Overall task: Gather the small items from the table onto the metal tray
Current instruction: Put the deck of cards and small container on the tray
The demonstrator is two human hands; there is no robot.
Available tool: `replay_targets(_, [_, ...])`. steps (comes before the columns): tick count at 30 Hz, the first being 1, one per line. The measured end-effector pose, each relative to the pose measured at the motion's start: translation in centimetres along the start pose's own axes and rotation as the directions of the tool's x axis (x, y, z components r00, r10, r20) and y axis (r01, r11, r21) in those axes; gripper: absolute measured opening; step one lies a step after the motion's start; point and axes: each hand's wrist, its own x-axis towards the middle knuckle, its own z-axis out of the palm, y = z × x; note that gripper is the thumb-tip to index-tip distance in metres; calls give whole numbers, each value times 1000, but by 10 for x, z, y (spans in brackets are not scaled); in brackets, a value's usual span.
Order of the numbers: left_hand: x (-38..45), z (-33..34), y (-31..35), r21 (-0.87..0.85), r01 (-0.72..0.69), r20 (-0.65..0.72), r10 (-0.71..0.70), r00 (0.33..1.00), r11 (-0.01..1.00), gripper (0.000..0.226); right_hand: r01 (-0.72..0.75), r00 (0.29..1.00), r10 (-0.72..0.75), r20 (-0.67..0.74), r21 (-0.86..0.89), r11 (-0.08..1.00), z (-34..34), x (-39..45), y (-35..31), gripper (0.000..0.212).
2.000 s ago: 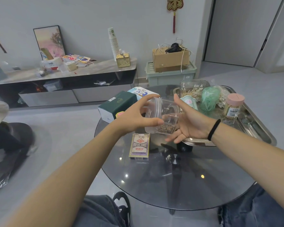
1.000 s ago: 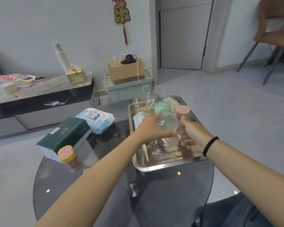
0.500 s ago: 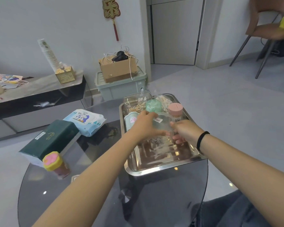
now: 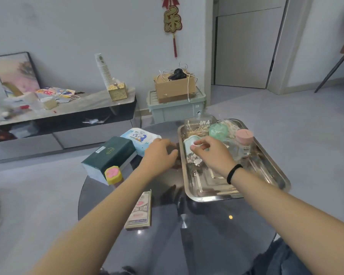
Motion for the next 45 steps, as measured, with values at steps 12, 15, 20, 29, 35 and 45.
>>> replay_targets(12, [-65, -5, -83, 410, 187, 306, -327, 894, 893, 65, 124, 956, -89, 279, -110, 986, 74, -20, -8, 24])
replay_targets(15, [-69, 2, -80, 415, 205, 304, -347, 887, 887, 68, 162, 950, -117, 291, -136, 977, 73, -24, -8, 23])
replay_targets(20, [-59, -7, -70, 194, 253, 245, -296, 923, 948, 39, 215, 919, -143, 367, -164, 963, 71, -27, -11, 28])
replay_targets(29, [-63, -20, -58, -82, -14, -56, 9, 998, 997, 47, -246, 827, -6, 562, 373, 895, 78, -26, -28, 22])
replay_targets(35, [-61, -49, -92, 51, 137, -209, -124, 970, 989, 45, -250, 823, 20, 568, 330, 910, 81, -20, -31, 16])
replay_targets(45, [-65, -44, -117, 190, 358, -246, -309, 919, 914, 33, -193, 853, 24, 521, 272, 943, 88, -24, -26, 21])
